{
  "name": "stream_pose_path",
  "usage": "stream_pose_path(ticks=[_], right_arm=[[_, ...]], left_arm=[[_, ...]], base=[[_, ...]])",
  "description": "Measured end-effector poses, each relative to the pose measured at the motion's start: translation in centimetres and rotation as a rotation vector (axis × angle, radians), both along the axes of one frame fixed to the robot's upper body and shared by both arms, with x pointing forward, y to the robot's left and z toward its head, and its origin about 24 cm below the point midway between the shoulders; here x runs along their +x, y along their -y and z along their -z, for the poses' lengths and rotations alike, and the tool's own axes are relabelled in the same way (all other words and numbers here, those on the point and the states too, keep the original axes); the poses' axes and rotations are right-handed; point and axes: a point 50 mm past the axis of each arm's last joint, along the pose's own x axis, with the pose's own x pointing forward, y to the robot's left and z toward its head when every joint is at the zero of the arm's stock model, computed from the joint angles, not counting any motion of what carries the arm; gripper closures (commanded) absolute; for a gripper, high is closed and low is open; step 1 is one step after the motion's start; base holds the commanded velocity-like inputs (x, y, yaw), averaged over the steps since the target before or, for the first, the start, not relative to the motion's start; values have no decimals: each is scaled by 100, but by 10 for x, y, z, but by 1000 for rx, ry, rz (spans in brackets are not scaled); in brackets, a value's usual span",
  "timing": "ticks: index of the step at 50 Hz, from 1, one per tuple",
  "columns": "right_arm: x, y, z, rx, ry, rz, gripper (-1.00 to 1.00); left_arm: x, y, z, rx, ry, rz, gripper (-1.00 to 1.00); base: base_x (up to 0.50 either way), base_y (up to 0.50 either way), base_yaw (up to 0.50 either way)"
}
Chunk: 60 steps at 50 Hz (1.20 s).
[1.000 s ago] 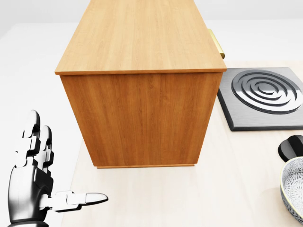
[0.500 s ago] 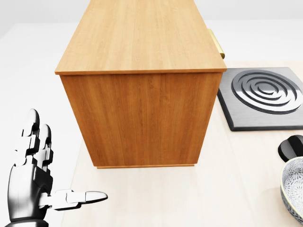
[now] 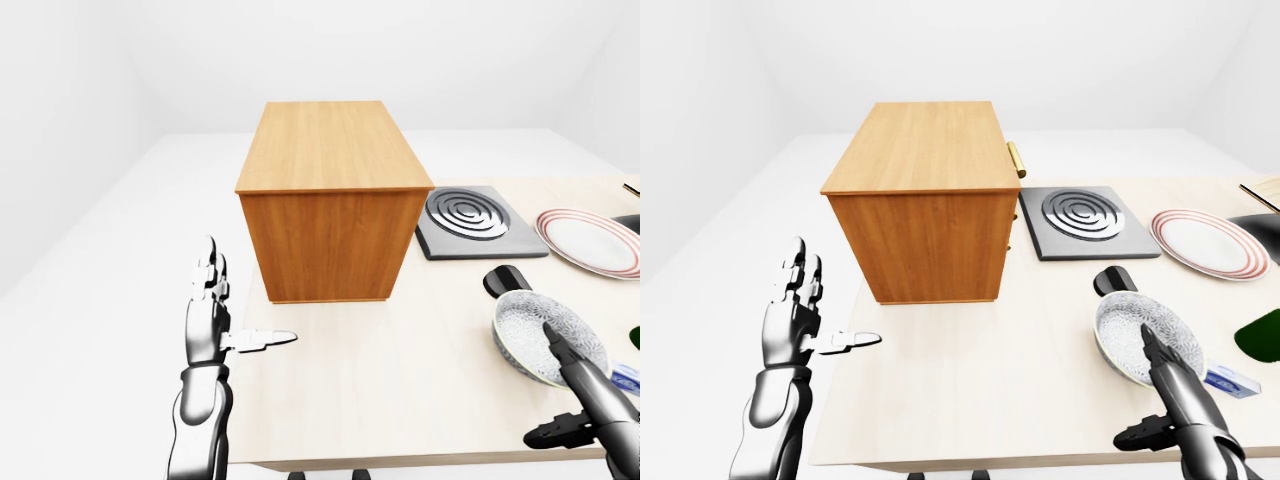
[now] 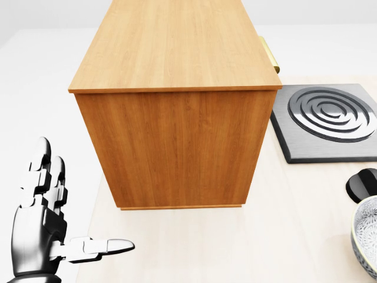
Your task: Put the bowl on the top of the cabinet.
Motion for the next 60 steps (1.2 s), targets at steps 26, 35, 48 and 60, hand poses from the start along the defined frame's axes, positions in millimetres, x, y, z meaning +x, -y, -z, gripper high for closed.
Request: stream_pose_path(ticks=[26,35,48,60], right_arm=[[10,-3,8,-31,-16,-26,100],[10,-3,10,-46,-25,-28,100],[16,-10,-19,-3,27,-108,100],[32,-25,-105,-120,310,-263,100]], left_arm=[[0,1,1,0,-5,7,-100],[0,1,2,-1,-8,12,-100],[0,2,2,-3,-10,17,-100],[0,2,2,-4,-10,16,-100]], base=[[0,0,0],[0,0,0],[0,0,0],[0,0,0]])
